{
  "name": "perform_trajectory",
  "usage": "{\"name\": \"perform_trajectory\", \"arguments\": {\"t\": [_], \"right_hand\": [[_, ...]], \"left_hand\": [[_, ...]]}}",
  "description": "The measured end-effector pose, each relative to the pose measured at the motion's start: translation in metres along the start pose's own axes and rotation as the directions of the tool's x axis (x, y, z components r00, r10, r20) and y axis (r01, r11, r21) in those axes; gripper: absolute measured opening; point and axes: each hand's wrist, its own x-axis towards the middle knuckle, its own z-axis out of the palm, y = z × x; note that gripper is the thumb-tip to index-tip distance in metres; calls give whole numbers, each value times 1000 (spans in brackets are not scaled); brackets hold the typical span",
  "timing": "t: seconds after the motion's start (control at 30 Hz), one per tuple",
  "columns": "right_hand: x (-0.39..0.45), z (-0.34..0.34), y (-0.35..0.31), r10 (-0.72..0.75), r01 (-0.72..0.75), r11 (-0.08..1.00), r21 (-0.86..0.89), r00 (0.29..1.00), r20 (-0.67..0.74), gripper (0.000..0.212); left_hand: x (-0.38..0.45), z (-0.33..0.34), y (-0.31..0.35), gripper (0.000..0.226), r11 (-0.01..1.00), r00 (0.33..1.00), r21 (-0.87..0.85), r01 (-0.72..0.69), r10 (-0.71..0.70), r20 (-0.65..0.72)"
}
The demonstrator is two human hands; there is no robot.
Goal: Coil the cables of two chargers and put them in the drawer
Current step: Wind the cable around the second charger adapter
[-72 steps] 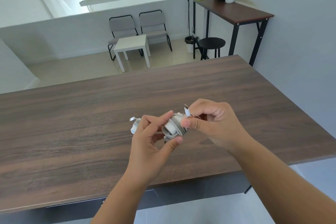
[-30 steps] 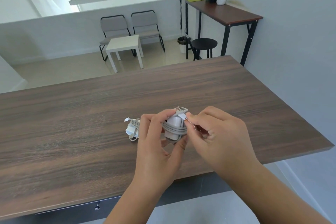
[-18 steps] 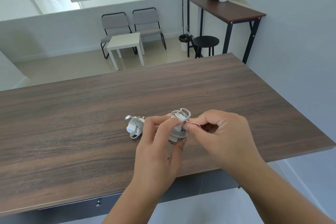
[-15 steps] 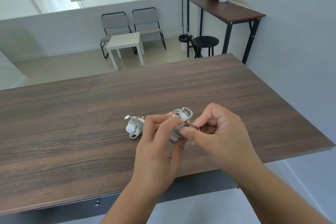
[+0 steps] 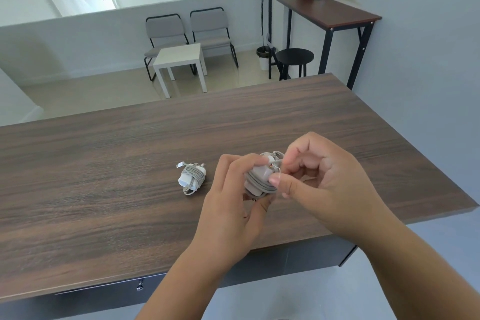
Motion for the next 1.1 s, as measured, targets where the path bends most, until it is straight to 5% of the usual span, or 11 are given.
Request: {"name": "perform_trajectory", "arguments": {"t": [0.13,0.27,0.43,0.73,0.93,1.1], "right_hand": [[-1,0,2,41,-40,999,12,998,-42,25],[-3,4,0,35,-51,991,-121,991,-132,32],[-2,3,5,85,-99,961,-259,994,-68,32],[6,-12,26,251,-233,966,-115,951,180,39],[8,-14,28,354,-380,920,97,911,214,41],[10,-9,31,396,-435,877,204,895,204,34]], "left_hand": [[4,4,5,57,999,1000,28,22,-22,-1],[4,11,9,57,981,989,-128,143,-138,45],[-1,16,4,55,956,974,-199,217,-199,109],[-1,14,-14,63,990,995,137,-37,23,100],[3,10,-21,60,991,986,81,-104,92,139],[1,14,-19,37,999,995,-43,-12,16,97]]}}
